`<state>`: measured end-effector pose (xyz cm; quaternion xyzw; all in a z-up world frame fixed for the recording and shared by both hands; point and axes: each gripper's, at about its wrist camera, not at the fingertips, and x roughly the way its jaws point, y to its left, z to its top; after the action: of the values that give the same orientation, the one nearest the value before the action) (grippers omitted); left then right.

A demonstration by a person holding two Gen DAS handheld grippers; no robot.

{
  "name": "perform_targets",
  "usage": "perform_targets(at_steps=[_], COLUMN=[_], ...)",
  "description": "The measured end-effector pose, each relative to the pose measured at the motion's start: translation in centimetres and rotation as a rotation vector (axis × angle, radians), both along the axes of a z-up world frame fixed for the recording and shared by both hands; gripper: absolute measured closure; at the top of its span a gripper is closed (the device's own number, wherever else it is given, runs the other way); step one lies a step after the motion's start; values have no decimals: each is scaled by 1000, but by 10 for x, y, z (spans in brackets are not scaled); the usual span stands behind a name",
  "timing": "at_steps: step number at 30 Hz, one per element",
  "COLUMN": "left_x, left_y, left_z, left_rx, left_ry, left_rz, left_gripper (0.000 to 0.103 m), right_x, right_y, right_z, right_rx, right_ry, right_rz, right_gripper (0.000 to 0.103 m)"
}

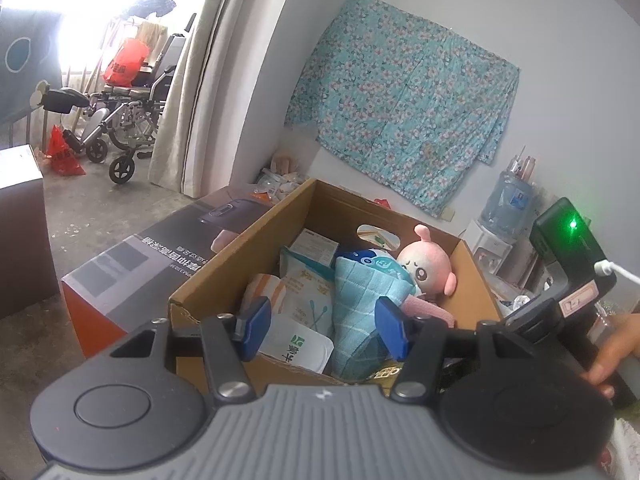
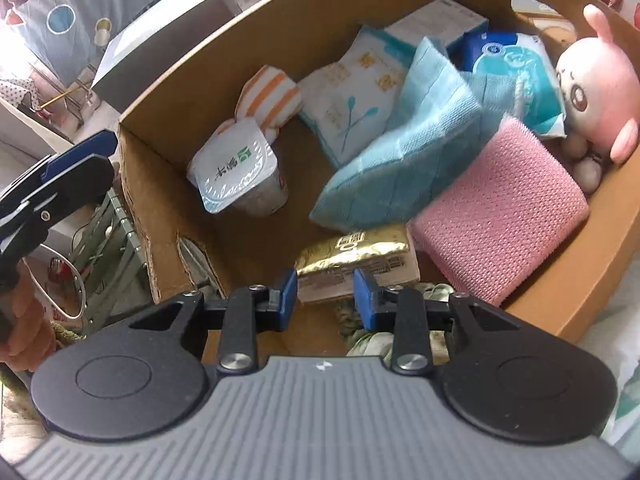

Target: Organize soft objects

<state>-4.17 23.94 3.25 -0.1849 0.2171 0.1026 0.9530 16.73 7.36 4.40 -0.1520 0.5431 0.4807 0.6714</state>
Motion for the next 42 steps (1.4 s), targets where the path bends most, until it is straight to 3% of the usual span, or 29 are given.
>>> perform_targets(at_steps=[10,17,19,22,24,26,31,37,40,42], left_x=[-6,-15,-19,-24,-25,-26,-23,-15,-15,-16], left_y=[4,3,1,-4,-7,-12,-38,-75,-90,-99], left_z=[-5,-6,-5,-3,-1,3,13,18,16,16], left_rx=[-16,-20,-11,-3,2,11,73,103,109,120], left_ry=[-4,-6,-15,-32,-39,-39,-7,81,121,130], left_rz=[19,30,26,14,6,0,-31,-35,-13,-15], left_gripper=[40,22,12,4,1,0,0,0,0,0], right_x=[-4,11,12,9,4,-4,-36,-76,-95,-108], right_y=[19,-4,-22,-59,-90,-120,-178,-210,-218,-220], right_z=[-27,-14,-6,12,21,27,32,28,22,19], right_rx=[-34,193,283,471,615,732,801,718,646,584], right_ry=[123,280,300,314,304,261,19,-203,-299,-374], right_rz=[18,-82,-124,-194,-244,-319,-552,-728,-781,-819], right_gripper=[73,68,60,52,38,23,16,14,1,1])
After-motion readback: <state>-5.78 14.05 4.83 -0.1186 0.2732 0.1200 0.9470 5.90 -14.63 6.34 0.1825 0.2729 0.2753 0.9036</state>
